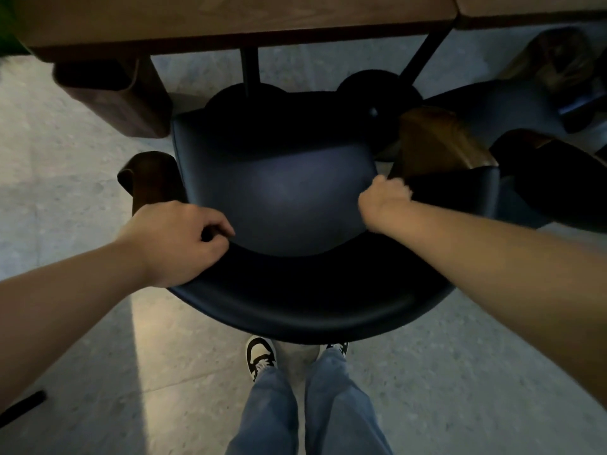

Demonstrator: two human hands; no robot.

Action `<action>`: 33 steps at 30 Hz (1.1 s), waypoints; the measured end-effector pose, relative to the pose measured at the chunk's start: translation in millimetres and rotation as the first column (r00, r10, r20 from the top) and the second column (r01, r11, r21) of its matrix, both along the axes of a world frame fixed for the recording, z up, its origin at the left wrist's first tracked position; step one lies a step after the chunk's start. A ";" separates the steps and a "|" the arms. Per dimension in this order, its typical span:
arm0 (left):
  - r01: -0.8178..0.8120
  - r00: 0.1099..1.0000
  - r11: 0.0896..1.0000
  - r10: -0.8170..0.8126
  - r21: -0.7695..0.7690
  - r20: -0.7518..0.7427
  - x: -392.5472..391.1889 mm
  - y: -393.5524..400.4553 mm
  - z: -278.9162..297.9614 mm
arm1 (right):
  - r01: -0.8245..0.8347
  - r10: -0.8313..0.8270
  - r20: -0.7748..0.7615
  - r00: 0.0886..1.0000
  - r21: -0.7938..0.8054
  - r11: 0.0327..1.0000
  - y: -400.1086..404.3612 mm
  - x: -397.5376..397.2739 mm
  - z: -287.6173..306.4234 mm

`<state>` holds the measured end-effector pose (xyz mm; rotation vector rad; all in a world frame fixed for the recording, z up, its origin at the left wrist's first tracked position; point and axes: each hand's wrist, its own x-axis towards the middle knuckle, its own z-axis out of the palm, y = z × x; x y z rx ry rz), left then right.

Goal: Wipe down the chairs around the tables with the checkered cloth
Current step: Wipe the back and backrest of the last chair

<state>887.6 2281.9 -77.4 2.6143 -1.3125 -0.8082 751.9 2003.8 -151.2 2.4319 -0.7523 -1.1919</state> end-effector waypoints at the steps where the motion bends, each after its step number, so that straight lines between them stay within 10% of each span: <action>1: 0.000 1.000 1.000 0.000 -0.002 0.000 -0.1 -0.2 0.3 | -0.022 0.020 0.024 0.999 0.073 0.997 13.3 -1.6 -1.0; 9: -0.025 1.000 0.999 0.026 -0.045 0.005 0.2 1.3 -2.0 | -0.040 -0.038 0.140 0.989 0.516 0.856 78.4 6.8 28.9; 15: -0.034 0.999 0.998 0.034 -0.056 0.005 -0.8 2.8 -3.9 | -0.244 0.246 0.082 0.966 -0.032 0.969 -31.8 -2.2 69.9; 21: -0.027 1.000 0.998 0.026 -0.054 -0.005 0.1 3.0 -6.3 | -0.104 0.102 -0.025 0.995 -0.104 0.989 -23.1 -11.3 62.5; 33: -0.059 0.998 0.995 0.057 -0.085 -0.035 2.4 3.3 -7.7 | 0.089 -0.284 0.445 0.849 0.410 0.908 145.9 -34.3 114.3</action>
